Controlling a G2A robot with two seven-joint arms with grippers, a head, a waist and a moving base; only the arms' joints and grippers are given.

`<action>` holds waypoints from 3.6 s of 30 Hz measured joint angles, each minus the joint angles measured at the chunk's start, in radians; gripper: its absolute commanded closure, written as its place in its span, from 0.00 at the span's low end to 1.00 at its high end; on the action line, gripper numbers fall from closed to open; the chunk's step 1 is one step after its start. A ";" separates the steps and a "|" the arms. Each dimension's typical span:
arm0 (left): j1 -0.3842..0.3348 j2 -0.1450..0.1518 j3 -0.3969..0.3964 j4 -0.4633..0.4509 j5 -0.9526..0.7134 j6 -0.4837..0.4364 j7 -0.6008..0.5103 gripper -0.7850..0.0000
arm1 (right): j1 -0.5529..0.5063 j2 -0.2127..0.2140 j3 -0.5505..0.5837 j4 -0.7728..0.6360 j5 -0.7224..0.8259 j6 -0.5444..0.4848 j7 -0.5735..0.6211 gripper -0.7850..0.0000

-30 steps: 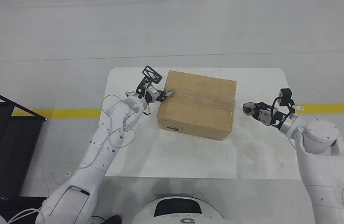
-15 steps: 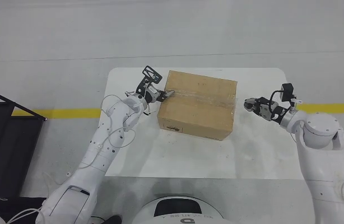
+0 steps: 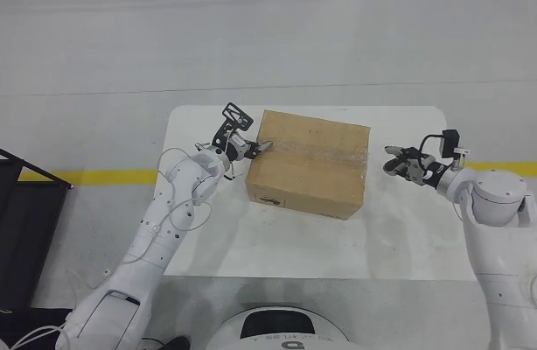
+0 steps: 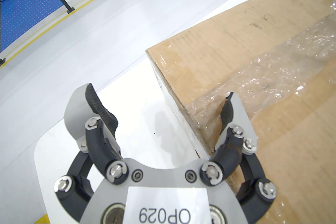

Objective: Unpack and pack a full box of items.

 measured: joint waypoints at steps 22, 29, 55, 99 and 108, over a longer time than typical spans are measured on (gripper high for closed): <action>0.000 0.000 0.000 0.000 0.000 0.000 0.000 0.00 | -0.081 -0.022 0.113 -0.014 0.322 -0.170 -0.094 0.00; 0.000 0.000 0.000 0.000 0.000 0.000 0.000 0.00 | -0.206 -0.040 0.158 -0.199 0.540 -0.345 -0.071 0.00; 0.051 0.019 -0.055 -0.107 -0.052 -0.064 0.013 0.00 | -0.186 -0.044 0.051 -0.277 0.478 -0.347 -0.053 0.00; 0.057 0.035 -0.074 -0.087 0.023 0.052 0.011 0.00 | 0.214 -0.131 -0.611 -0.229 0.102 -0.225 -0.337 0.00; 0.006 0.025 -0.024 -0.029 0.038 0.034 -0.005 0.00 | 0.233 -0.143 -0.638 -0.224 0.079 -0.216 -0.369 0.00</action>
